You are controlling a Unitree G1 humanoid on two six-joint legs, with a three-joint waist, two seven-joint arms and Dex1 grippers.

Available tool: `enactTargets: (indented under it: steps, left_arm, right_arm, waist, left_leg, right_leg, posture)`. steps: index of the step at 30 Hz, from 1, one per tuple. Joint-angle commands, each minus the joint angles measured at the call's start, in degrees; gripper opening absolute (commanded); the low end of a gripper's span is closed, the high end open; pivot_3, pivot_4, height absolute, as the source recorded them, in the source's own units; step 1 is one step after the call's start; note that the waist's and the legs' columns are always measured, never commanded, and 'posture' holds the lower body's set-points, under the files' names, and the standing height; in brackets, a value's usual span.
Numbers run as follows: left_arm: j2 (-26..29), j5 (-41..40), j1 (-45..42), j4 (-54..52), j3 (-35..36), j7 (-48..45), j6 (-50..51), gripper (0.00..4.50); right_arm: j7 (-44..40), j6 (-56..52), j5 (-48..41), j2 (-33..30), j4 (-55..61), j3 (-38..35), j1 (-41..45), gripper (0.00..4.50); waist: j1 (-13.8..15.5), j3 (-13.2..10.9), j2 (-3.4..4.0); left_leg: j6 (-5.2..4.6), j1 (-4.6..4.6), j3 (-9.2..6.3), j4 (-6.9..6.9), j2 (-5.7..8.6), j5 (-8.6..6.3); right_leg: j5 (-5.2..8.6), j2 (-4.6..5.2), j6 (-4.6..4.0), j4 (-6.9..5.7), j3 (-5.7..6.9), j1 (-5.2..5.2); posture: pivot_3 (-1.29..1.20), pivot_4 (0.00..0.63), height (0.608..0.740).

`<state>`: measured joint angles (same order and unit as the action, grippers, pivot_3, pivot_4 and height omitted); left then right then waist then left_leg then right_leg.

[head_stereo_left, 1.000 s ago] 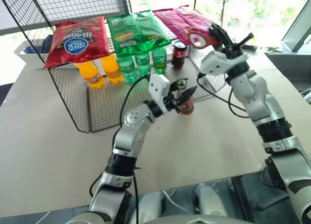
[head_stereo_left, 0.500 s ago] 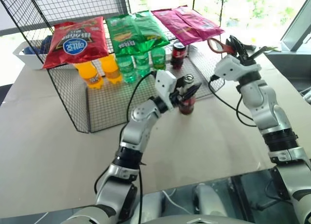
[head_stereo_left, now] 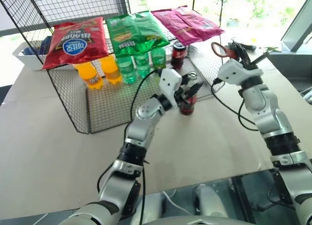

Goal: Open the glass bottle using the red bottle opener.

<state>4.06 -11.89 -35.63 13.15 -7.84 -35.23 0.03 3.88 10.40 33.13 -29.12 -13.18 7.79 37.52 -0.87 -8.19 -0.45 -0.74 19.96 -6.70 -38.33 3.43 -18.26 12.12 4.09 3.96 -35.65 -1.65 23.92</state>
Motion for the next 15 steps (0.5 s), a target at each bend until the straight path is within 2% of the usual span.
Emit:
enactTargets:
  steps: [1,4,7,9,11,15]
  left_arm:
    - [0.2,0.6,0.0,1.9,0.0,-0.4,-0.5,2.13]
    - [0.2,0.0,0.2,1.6,0.4,-0.8,-1.1,2.13]
    - [0.2,-0.5,0.6,1.0,0.7,-1.0,-1.3,2.91]
    - [0.2,-0.3,0.7,0.9,0.9,-0.6,-1.6,3.82]
    - [0.1,-1.4,1.0,0.4,1.3,-1.3,-1.2,4.41]
    - [0.0,-2.9,1.4,-0.7,1.8,-2.6,-1.1,4.41]
  right_arm:
    - [0.6,0.1,-0.9,-0.8,2.7,-2.3,0.2,0.00]
    - [0.7,0.0,-0.9,-0.8,2.7,-2.2,0.0,0.00]
    - [0.7,0.0,-0.9,-0.8,2.8,-2.1,-0.3,0.00]
    - [0.8,0.0,-1.0,-0.8,2.7,-2.1,-0.4,0.00]
    - [0.8,0.1,-1.0,-0.8,2.6,-2.1,-0.5,0.00]
    - [0.9,0.2,-1.0,-0.8,2.3,-2.0,-0.5,0.00]
  waist:
    - [0.0,0.0,0.00]
    - [0.0,0.0,0.00]
    - [0.0,0.0,0.00]
    - [0.0,0.0,-0.01]
    - [0.0,0.0,-0.01]
    - [0.1,0.0,-0.01]
  left_leg:
    - [0.00,-0.01,0.00,-0.01,0.00,0.00]
    - [0.00,-0.01,0.01,-0.04,0.00,0.00]
    - [0.00,-0.01,0.01,-0.05,0.00,0.00]
    - [0.00,0.00,0.00,-0.03,0.00,0.00]
    - [0.00,0.05,0.00,-0.02,0.00,0.00]
    - [0.00,0.06,0.01,-0.01,0.00,0.00]
  right_leg:
    - [0.00,0.00,0.00,-0.02,0.00,0.00]
    - [0.00,0.00,0.00,-0.05,0.00,-0.01]
    - [0.00,0.00,0.00,-0.06,-0.01,0.00]
    - [0.00,0.00,0.00,-0.05,0.00,0.01]
    - [0.00,0.00,0.00,-0.04,-0.01,0.09]
    - [0.00,0.01,0.00,-0.03,-0.02,0.10]
  posture:
    - [0.00,0.150,0.740]
    - [0.00,0.150,0.740]
    - [0.00,0.150,0.740]
    - [0.00,0.150,0.740]
    - [0.00,0.150,0.740]
    - [0.00,0.150,0.740]
